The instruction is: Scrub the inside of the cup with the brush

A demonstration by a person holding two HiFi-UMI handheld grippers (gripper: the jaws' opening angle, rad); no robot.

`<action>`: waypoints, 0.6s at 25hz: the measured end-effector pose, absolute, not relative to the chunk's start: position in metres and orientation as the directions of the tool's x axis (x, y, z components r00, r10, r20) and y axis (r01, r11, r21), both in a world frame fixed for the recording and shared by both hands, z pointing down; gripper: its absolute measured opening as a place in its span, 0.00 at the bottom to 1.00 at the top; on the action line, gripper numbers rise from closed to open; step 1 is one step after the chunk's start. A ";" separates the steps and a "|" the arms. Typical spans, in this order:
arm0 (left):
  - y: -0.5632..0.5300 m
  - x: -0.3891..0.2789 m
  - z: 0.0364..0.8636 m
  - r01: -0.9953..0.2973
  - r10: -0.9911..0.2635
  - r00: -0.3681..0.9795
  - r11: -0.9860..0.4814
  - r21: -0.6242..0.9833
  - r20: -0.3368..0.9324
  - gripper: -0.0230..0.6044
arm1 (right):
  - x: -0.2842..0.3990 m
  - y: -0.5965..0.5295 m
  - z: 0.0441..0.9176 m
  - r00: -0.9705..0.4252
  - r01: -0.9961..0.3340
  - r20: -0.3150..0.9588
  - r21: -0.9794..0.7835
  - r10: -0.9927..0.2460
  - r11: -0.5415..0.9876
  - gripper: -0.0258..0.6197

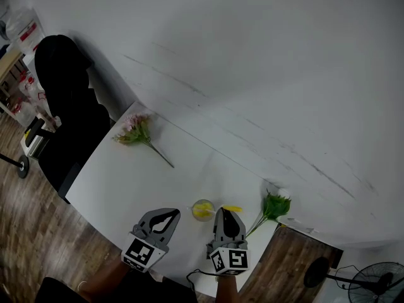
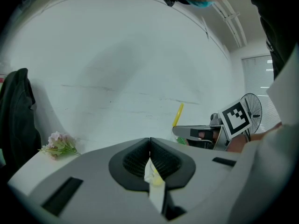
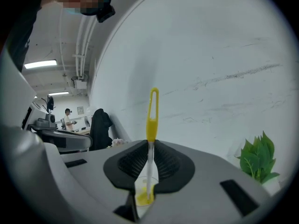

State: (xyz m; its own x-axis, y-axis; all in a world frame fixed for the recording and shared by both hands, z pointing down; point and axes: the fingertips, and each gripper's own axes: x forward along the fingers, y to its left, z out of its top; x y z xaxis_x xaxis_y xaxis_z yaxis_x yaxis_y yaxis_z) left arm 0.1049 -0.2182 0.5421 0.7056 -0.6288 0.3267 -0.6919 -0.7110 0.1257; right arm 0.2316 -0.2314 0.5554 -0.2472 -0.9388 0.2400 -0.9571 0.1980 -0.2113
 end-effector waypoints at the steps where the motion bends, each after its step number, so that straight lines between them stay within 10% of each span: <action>1: -0.219 0.105 0.543 -0.693 -0.630 0.704 -0.709 0.126 0.328 0.08 | 0.230 -0.233 0.556 -0.253 -0.955 0.239 -0.218 -0.937 0.202 0.13; 15: -0.225 0.106 0.538 -0.693 -0.649 0.710 -0.712 0.110 0.274 0.08 | 0.223 -0.237 0.559 -0.266 -0.950 0.237 -0.229 -0.934 0.212 0.12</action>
State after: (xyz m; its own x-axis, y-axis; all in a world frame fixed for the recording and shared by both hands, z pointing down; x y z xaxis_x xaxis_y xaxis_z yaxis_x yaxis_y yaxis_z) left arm 0.1056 -0.2250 0.5378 0.7098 -0.6487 0.2745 -0.6933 -0.7122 0.1098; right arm 0.2228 -0.2366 0.5591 -0.2660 -0.9344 0.2371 -0.9500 0.2124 -0.2289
